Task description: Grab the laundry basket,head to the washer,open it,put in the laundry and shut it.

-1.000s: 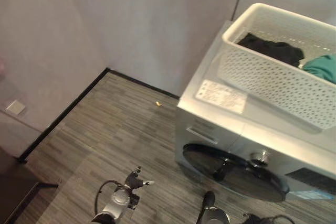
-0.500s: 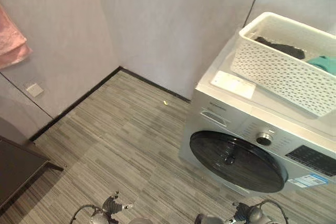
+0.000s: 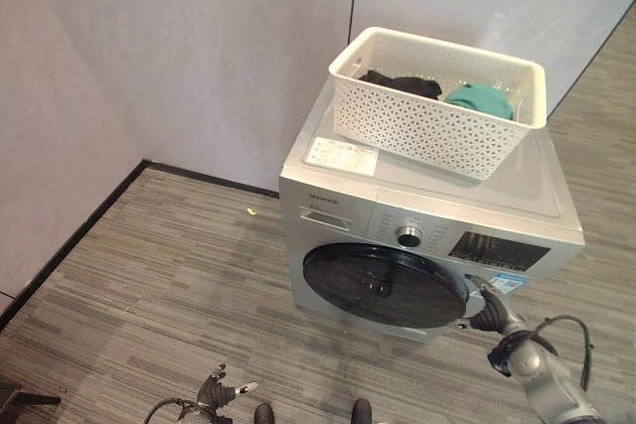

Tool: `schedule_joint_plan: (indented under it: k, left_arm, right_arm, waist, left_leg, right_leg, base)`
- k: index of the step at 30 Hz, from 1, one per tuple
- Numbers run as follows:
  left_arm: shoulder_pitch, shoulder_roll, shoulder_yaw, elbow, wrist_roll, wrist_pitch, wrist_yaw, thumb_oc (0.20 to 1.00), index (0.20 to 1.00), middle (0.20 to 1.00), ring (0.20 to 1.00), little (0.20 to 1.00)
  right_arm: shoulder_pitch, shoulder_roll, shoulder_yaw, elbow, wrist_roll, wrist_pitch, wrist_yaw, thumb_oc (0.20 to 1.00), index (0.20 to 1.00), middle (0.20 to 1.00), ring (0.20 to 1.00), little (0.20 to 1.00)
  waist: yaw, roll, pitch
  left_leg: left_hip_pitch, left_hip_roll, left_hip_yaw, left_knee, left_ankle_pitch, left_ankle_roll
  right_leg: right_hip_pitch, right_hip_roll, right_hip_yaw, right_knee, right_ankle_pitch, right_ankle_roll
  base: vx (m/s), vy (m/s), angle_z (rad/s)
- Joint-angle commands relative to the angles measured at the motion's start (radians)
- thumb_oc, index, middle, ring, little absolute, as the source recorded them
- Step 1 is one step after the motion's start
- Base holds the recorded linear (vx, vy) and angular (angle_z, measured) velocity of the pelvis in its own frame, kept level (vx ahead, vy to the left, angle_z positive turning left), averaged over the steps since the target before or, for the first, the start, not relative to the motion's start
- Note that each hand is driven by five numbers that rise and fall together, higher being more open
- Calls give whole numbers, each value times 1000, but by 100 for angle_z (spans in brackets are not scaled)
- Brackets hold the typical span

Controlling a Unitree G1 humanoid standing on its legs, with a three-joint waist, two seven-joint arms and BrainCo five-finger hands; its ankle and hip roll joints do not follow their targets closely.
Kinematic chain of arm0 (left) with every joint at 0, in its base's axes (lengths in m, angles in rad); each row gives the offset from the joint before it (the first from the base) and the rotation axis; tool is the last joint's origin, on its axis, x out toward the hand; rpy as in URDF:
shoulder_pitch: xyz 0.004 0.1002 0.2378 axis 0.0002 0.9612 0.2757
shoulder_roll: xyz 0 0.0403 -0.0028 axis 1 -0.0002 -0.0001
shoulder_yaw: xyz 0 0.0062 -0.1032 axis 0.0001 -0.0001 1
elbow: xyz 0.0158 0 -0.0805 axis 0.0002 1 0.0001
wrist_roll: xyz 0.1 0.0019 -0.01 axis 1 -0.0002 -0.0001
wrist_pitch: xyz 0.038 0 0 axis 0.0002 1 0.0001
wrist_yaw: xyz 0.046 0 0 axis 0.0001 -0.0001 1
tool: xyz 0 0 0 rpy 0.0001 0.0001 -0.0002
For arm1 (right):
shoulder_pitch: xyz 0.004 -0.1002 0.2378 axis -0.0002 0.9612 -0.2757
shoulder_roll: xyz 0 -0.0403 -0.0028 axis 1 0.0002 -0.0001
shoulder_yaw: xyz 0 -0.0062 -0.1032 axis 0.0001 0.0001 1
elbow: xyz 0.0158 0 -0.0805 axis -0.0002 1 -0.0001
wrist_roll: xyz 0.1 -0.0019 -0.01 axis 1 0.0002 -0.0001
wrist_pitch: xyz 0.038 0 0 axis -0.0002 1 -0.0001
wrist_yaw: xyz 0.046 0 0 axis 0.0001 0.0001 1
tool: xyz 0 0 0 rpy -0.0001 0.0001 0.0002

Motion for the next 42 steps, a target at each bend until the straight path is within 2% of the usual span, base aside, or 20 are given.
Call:
schedule_joint_plan:
  k: [1,3,6,10,13,14,20,24,30,31,32,33,34,36,41,42]
  left_arm:
    - [-46,1,4,66,4,-21,4,1000,1000,1000,1000,1000]
    - [-28,-3,14,67,7,-24,-3,1000,1000,1000,1000,1000]
    - [-18,1,27,54,-16,-26,-5,1000,1000,1000,1000,1000]
    - [-18,7,26,33,-34,-33,-2,1000,1000,1000,1000,1000]
    - [-8,18,11,-16,-48,-35,-11,1000,1000,1000,1000,1000]
    - [1,23,-3,-44,-62,-41,-16,1000,1000,1000,1000,1000]
    - [4,29,-4,-67,-83,-40,-22,1000,1000,1000,1000,1000]
    - [-14,35,-40,-106,-125,-55,-20,1000,1000,1000,1000,1000]
    - [-31,32,-60,-158,-198,-73,-5,1000,1000,1000,1000,1000]
    - [-34,26,-69,-170,-219,-73,0,1000,1000,1000,1000,1000]
    - [-33,27,-68,-170,-219,-72,0,1000,1000,1000,1000,1000]
    - [-33,24,-73,-192,-234,-76,5,1000,1000,1000,1000,1000]
    - [-34,25,-73,-192,-234,-76,5,1000,1000,1000,1000,1000]
    - [-46,29,-81,-220,-251,-82,20,1000,1000,1000,1000,1000]
    - [-56,26,-83,-216,-243,-75,35,1000,1000,1000,1000,1000]
    - [-56,26,-83,-216,-243,-76,35,1000,1000,1000,1000,1000]
  right_arm:
    - [11,-8,-65,-79,-50,-9,-30,1000,1000,1000,1000,1000]
    - [58,2,-109,-76,-44,-9,-38,1000,1000,1000,1000,1000]
    - [42,-5,-116,-35,-38,-3,-49,1000,1000,1000,1000,1000]
    - [-28,-27,-91,58,-25,3,-69,1000,1000,1000,1000,1000]
    - [-104,-70,-73,125,-20,13,-88,1000,1000,1000,1000,1000]
    - [-175,-109,-49,217,-5,20,-113,1000,1000,1000,1000,1000]
    - [-240,-168,-55,199,-28,50,-112,1000,1000,1000,1000,1000]
    - [-367,-169,9,286,38,48,-143,1000,1000,1000,1000,1000]
    - [-497,-90,117,392,117,28,-175,1000,1000,1000,1000,1000]
    - [-514,-43,144,416,148,22,-181,1000,1000,1000,1000,1000]
    - [-515,-42,146,418,149,22,-181,1000,1000,1000,1000,1000]
    - [-527,5,170,431,184,11,-186,1000,1000,1000,1000,1000]
    - [-529,6,171,432,184,10,-186,1000,1000,1000,1000,1000]
    - [-558,65,217,486,214,4,-199,1000,1000,1000,1000,1000]
    - [-544,192,328,503,238,-11,-147,1000,1000,1000,1000,1000]
    - [-545,193,328,503,238,-11,-147,1000,1000,1000,1000,1000]
  waist:
    - [12,9,6]
    - [2,14,3]
    - [6,19,9]
    - [14,28,22]
    - [23,42,36]
    - [31,53,46]
    - [41,71,66]
    - [52,89,104]
    - [65,105,137]
    - [71,111,145]
    - [70,110,145]
    - [76,116,155]
    - [76,115,153]
    - [87,123,166]
    - [98,123,153]
    - [98,123,151]
  left_leg:
    - [11,15,3,15,-52,-7]
    - [23,14,9,10,-57,-6]
    - [26,13,15,7,-59,-6]
    - [16,10,16,6,-57,-5]
    - [2,8,19,6,-53,-6]
    - [-12,5,18,6,-50,-7]
    - [-47,0,14,6,-41,-6]
    - [-100,-10,-6,6,-22,-8]
    - [-148,-14,-22,6,-2,-10]
    - [-161,-14,-30,6,4,-10]
    - [-162,-14,-30,6,5,-10]
    - [-173,-15,-37,7,7,-10]
    - [-177,-16,-37,6,11,-10]
    - [-196,-20,-49,9,16,-10]
    - [-191,-19,-58,6,17,-10]
    - [-194,-20,-58,6,19,-10]
  right_leg:
    - [56,-66,-17,12,-100,67]
    - [58,-66,-16,12,-98,69]
    - [50,-70,-14,12,-94,72]
    - [34,-74,-14,12,-88,76]
    - [16,-78,-19,12,-83,78]
    - [-1,-81,-19,12,-79,80]
    - [-45,-86,-11,12,-68,81]
    - [-98,-89,-8,12,-53,74]
    - [-143,-88,-8,12,-44,66]
    - [-153,-87,-8,12,-45,62]
    - [-154,-87,-8,12,-45,62]
    - [-160,-86,-8,12,-46,59]
    - [-164,-87,-8,12,-43,58]
    - [-178,-86,-7,12,-45,55]
    - [-169,-81,-12,12,-56,48]
    - [-173,-82,-12,12,-54,48]
  base:
    - [42,8,1]
    - [64,8,16]
    - [14,1,4]
    - [-10,0,-1]
    - [-35,10,-5]
    - [-56,13,-4]
    - [-29,5,-2]
    - [-81,-5,0]
    - [-35,-8,4]
    - [0,0,0]
    - [-32,-12,5]
    - [-22,-2,8]
    - [-39,-15,7]
    - [-43,-21,3]
    - [8,-4,4]
    - [28,0,-4]
